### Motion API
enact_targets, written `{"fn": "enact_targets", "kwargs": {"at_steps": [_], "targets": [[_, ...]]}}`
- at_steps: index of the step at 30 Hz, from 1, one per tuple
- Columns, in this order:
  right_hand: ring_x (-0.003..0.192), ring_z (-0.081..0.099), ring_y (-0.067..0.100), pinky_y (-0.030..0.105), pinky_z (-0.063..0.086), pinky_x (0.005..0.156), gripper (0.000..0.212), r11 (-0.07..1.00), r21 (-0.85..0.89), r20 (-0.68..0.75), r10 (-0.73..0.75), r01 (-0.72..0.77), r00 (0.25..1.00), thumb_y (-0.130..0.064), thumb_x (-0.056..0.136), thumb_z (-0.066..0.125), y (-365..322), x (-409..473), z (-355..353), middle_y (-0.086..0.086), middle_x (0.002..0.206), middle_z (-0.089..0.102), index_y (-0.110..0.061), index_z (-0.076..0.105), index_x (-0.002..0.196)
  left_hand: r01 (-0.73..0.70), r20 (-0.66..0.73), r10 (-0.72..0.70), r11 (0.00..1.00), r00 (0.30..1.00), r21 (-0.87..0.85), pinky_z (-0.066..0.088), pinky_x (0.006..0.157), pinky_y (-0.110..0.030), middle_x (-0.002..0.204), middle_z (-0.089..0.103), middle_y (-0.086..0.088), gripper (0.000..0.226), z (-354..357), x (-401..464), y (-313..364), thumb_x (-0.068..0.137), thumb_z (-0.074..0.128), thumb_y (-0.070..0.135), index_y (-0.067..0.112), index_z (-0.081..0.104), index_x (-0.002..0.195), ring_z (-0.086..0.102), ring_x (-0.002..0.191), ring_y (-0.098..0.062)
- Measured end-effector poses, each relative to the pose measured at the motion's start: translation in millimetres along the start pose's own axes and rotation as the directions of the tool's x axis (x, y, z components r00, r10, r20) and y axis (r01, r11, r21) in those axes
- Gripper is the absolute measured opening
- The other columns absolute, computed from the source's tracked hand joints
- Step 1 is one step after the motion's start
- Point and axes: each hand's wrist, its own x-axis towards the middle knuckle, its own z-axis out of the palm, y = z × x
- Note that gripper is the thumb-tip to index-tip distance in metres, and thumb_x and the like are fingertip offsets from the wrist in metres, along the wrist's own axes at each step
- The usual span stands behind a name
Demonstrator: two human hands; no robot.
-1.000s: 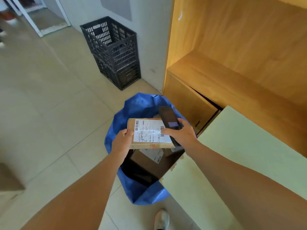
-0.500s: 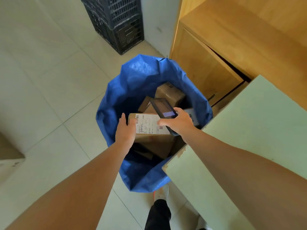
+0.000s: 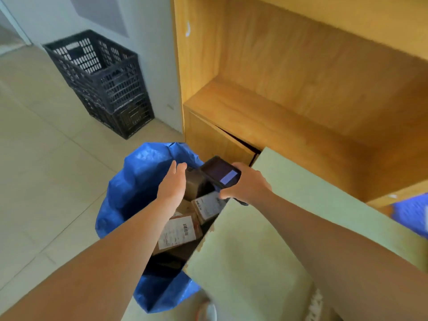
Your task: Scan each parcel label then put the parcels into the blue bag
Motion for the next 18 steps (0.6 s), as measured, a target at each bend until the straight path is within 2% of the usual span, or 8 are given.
{"fn": "enact_targets", "kwargs": {"at_steps": [3, 7, 9, 11, 13, 18], "targets": [[0.09, 0.065, 0.019, 0.038, 0.06, 0.081, 0.096, 0.999, -0.027, -0.112, 0.033, -0.036, 0.993, -0.048, 0.062, 0.083, 27, -31, -51, -0.008, 0.104, 0.063, -0.04, 0.039, 0.147, -0.047, 0.091, 0.045, 0.999, 0.995, 0.019, 0.02, 0.119, -0.046, 0.159, 0.032, -0.005, 0.056, 26, -28, 48, 0.104, 0.032, 0.048, 0.022, 0.034, 0.153, 0.03, 0.146, -0.027], [0.077, 0.065, 0.017, 0.033, 0.059, 0.068, 0.074, 0.994, -0.038, -0.228, 0.091, -0.102, 0.969, -0.048, 0.061, 0.082, 76, -95, -100, -0.007, 0.095, 0.062, -0.042, 0.047, 0.126, -0.059, 0.215, 0.057, 0.998, 0.975, -0.001, 0.024, 0.118, -0.048, 0.157, 0.035, -0.01, 0.062, 70, -85, 83, 0.103, 0.031, 0.051, 0.014, 0.032, 0.153, 0.033, 0.143, -0.031], [0.072, 0.064, 0.014, 0.028, 0.055, 0.061, 0.071, 0.988, -0.097, -0.273, 0.087, -0.118, 0.958, -0.047, 0.059, 0.081, 106, -135, -113, -0.008, 0.092, 0.062, -0.041, 0.049, 0.122, -0.075, 0.267, 0.073, 0.997, 0.961, -0.001, 0.029, 0.116, -0.046, 0.152, 0.041, -0.011, 0.058, 95, -124, 89, 0.102, 0.033, 0.05, 0.014, 0.04, 0.147, 0.039, 0.138, -0.032], [0.079, 0.064, 0.018, 0.028, 0.05, 0.062, 0.073, 0.971, -0.19, -0.295, 0.084, -0.145, 0.952, -0.047, 0.06, 0.082, 139, -182, -122, -0.007, 0.096, 0.064, -0.041, 0.05, 0.125, -0.11, 0.335, 0.087, 0.993, 0.938, 0.052, 0.031, 0.114, -0.044, 0.15, 0.044, -0.006, 0.06, 122, -168, 87, 0.098, 0.034, 0.054, 0.017, 0.045, 0.143, 0.042, 0.136, -0.03], [0.087, 0.063, 0.02, 0.03, 0.047, 0.064, 0.076, 0.94, -0.29, -0.288, 0.093, -0.179, 0.953, -0.048, 0.062, 0.084, 174, -234, -127, -0.006, 0.099, 0.064, -0.038, 0.05, 0.129, -0.164, 0.41, 0.101, 0.979, 0.906, 0.12, 0.029, 0.112, -0.042, 0.156, 0.037, -0.003, 0.061, 147, -219, 76, 0.099, 0.03, 0.054, 0.021, 0.038, 0.15, 0.038, 0.14, -0.026], [0.087, 0.061, 0.021, 0.029, 0.046, 0.064, 0.074, 0.897, -0.377, -0.284, 0.127, -0.232, 0.951, -0.047, 0.06, 0.083, 237, -326, -130, -0.007, 0.095, 0.06, -0.036, 0.051, 0.126, -0.305, 0.494, 0.167, 0.928, 0.853, 0.212, 0.027, 0.112, -0.045, 0.16, 0.03, -0.003, 0.058, 180, -305, 52, 0.102, 0.025, 0.05, 0.024, 0.029, 0.155, 0.031, 0.144, -0.026]]}}
